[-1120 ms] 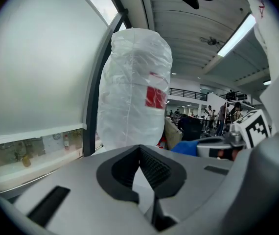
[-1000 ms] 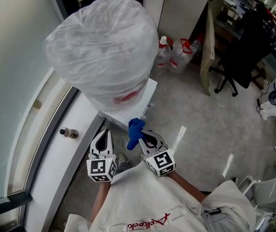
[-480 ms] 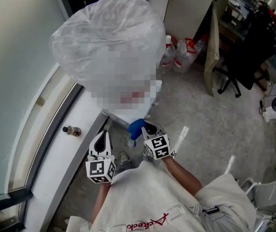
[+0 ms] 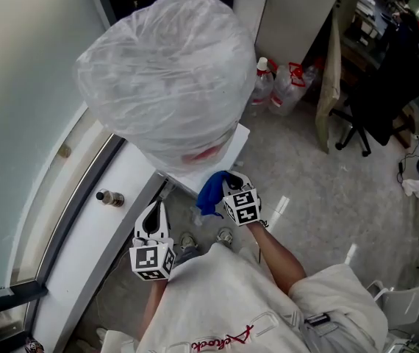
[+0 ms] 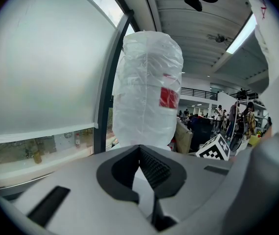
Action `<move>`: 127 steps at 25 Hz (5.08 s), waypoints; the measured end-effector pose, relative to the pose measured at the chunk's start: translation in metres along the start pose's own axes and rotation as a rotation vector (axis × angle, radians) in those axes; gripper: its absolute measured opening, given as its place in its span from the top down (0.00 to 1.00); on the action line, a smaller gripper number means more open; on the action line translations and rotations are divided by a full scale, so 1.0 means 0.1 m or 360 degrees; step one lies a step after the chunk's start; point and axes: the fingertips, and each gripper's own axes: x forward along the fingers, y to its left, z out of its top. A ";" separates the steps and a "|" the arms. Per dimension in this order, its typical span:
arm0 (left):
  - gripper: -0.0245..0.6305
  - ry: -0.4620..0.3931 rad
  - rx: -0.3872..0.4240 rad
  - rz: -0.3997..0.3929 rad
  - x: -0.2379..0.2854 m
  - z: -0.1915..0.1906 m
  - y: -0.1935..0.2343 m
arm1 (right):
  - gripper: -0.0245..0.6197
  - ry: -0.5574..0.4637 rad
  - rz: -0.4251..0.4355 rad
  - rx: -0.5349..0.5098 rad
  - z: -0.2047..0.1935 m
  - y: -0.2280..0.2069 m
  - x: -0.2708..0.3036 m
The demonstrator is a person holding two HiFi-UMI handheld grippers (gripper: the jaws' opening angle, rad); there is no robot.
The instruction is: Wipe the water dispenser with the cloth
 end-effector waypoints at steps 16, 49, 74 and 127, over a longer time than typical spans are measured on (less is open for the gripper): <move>0.95 0.0016 -0.0002 0.0107 0.17 0.07 -0.03 | 0.93 -0.0001 -0.0180 -0.0025 0.38 -1.34 0.47; 0.95 0.0021 0.0039 -0.0143 0.01 -0.02 -0.27 | 0.93 -0.0212 0.0111 -0.0097 0.07 0.57 -0.89; 0.95 0.0042 0.0014 0.0032 -0.02 0.02 -0.07 | 0.93 -0.0017 -0.0040 -0.0086 -0.25 -0.22 -0.02; 0.95 0.0057 -0.0018 -0.0077 -0.07 -0.08 -0.17 | 0.93 0.0033 0.0193 -0.0082 -0.61 0.85 -0.64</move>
